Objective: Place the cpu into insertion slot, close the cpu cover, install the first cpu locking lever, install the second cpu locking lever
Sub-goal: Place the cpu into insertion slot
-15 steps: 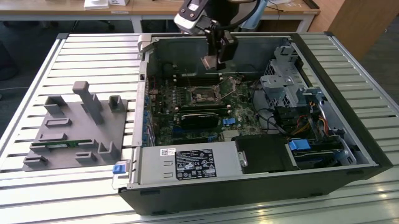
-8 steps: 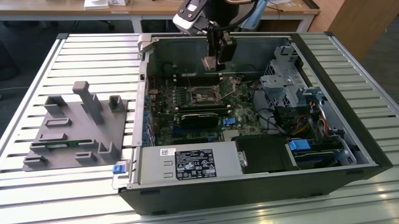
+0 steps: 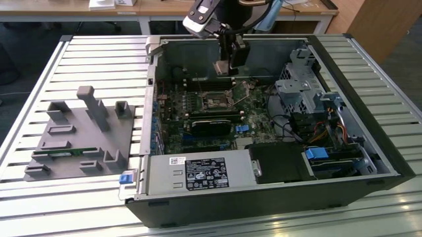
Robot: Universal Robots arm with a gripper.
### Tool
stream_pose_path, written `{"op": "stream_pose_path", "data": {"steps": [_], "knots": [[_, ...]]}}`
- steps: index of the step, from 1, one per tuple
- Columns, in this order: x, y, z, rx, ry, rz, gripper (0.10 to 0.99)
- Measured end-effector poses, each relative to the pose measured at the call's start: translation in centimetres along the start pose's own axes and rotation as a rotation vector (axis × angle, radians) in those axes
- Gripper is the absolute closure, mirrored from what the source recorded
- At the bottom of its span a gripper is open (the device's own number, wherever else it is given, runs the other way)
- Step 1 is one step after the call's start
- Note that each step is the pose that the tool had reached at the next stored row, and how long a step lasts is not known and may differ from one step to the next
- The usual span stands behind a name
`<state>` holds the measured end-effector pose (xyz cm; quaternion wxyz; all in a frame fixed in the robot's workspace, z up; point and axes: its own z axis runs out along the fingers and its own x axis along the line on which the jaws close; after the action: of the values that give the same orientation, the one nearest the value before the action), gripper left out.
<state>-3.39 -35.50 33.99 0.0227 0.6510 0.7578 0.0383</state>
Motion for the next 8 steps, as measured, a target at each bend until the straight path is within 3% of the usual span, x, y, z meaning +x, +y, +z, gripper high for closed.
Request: {"op": "stream_pose_path", "data": {"steps": [8], "knots": [[0.0,-0.03,0.36,0.0,-0.0004,0.005,0.545]]}}
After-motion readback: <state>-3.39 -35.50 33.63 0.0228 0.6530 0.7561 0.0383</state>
